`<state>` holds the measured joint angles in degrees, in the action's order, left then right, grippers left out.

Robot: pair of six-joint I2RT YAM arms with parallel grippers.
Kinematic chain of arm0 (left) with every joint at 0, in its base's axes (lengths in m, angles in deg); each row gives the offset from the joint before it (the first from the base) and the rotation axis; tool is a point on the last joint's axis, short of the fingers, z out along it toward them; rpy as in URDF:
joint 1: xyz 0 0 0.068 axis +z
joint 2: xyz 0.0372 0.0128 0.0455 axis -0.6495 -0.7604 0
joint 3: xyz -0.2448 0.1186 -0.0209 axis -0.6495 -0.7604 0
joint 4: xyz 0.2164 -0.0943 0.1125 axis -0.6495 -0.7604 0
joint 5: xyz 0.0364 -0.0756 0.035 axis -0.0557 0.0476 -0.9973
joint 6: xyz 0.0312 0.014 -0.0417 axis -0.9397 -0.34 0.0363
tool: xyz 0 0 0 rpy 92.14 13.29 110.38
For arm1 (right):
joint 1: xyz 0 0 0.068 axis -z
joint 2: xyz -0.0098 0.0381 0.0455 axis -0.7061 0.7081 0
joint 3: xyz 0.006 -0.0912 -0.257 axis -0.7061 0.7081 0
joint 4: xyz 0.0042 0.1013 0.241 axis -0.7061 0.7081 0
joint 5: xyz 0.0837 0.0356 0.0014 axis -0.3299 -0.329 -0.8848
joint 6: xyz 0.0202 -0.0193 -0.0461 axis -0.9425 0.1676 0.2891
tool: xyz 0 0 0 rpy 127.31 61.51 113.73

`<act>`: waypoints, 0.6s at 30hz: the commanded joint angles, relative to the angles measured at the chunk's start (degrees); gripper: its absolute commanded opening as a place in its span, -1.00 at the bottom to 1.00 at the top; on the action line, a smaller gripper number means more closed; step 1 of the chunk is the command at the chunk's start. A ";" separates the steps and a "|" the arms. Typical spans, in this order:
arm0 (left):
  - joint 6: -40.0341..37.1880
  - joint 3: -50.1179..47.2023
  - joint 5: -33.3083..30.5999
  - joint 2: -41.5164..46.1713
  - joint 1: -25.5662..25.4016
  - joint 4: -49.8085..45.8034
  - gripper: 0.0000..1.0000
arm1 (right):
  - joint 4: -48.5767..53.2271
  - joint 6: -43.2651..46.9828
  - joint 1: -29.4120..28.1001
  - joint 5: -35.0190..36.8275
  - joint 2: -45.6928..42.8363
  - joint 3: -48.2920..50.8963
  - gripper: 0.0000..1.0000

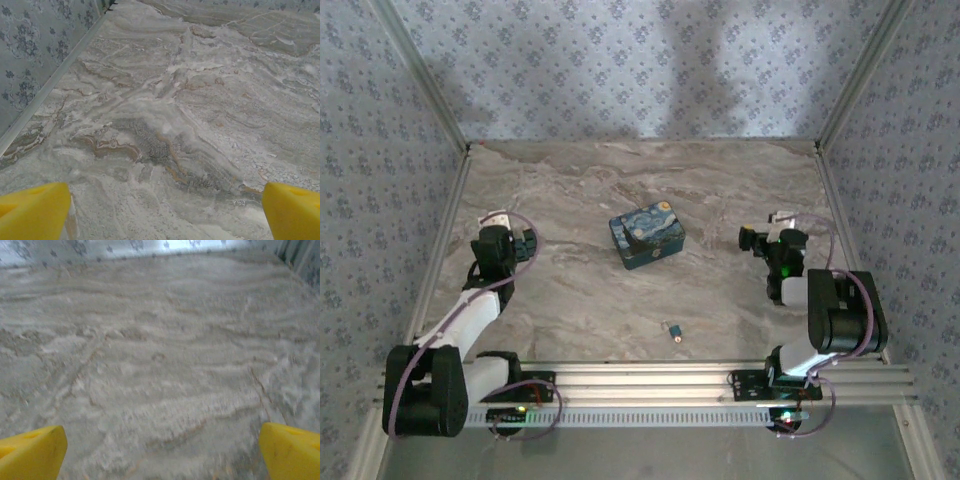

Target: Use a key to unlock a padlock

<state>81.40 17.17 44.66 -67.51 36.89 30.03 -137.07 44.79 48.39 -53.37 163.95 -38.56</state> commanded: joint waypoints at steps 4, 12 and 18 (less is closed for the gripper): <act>-0.65 -0.38 3.09 -3.22 0.59 3.20 0.96 | 2.69 1.57 -0.82 2.34 0.26 -1.15 1.00; -1.75 -1.35 5.53 -8.10 0.72 12.19 0.96 | 2.95 2.36 -1.83 3.62 0.23 -1.28 1.00; -3.76 -0.86 6.34 -12.48 0.65 17.45 0.96 | 2.95 2.35 -1.85 3.70 0.23 -1.26 1.00</act>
<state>79.55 16.43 49.84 -78.76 37.15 41.83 -134.93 46.30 46.75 -50.87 163.95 -39.28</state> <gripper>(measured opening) 0.979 0.999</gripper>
